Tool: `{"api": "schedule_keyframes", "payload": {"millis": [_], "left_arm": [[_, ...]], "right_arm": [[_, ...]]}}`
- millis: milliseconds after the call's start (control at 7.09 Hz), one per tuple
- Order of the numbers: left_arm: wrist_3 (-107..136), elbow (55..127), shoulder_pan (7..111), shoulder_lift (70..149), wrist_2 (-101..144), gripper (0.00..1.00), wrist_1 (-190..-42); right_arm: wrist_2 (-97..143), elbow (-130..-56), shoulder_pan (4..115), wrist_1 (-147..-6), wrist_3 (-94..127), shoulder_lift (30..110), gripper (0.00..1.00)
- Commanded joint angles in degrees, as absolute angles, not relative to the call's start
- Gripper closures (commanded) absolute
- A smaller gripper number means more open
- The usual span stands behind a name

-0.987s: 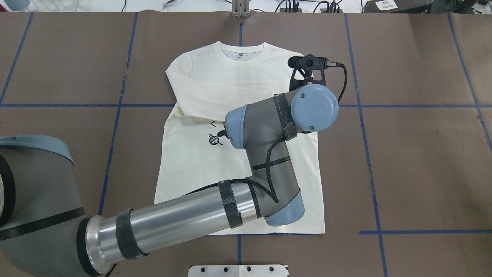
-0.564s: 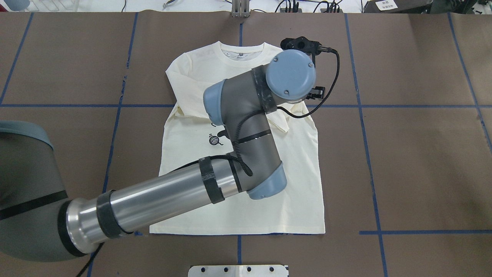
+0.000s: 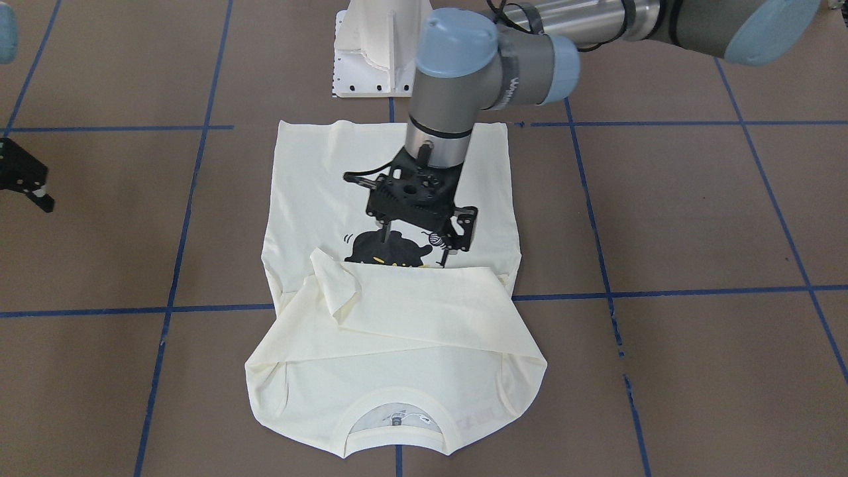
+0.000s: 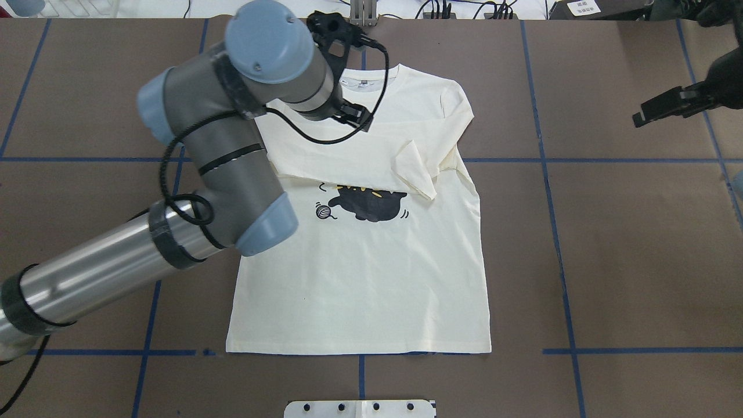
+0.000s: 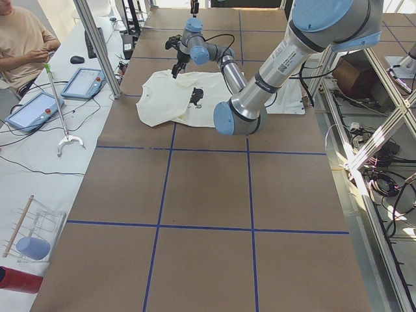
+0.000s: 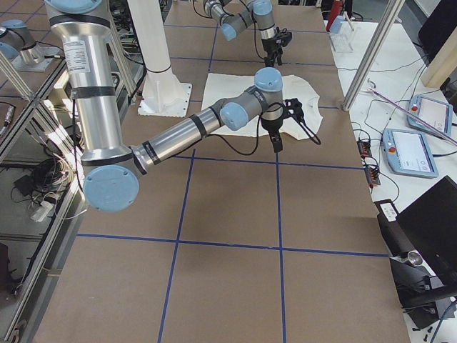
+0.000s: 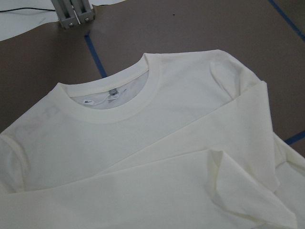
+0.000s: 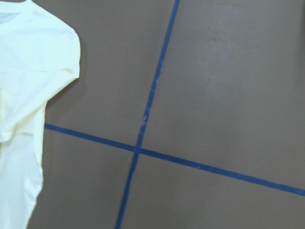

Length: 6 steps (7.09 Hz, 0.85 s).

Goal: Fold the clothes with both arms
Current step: 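Release the sleeve and withdraw the left gripper while the right gripper approaches the shoulder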

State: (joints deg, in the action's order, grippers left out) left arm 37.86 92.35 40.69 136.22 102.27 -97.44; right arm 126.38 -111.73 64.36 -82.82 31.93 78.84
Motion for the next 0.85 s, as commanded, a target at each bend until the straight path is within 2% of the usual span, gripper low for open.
{"api": "schedule_keyframes", "payload": {"millis": [0, 282, 705], "left_arm": [[26.4, 104.5, 48.1, 122.5, 106.8, 0.00, -96.3], [20.5, 106.5, 52.6, 118.5, 109.3, 0.00, -96.7], [18.3, 106.9, 54.8, 117.2, 112.6, 0.00, -97.1]], "right_arm": [[113.5, -109.8, 50.2, -84.0, 48.1, 67.9, 0.00], [103.2, -101.5, 42.1, -90.6, 55.6, 55.0, 0.01], [93.4, -81.7, 35.9, -90.5, 65.5, 39.7, 0.06]]}}
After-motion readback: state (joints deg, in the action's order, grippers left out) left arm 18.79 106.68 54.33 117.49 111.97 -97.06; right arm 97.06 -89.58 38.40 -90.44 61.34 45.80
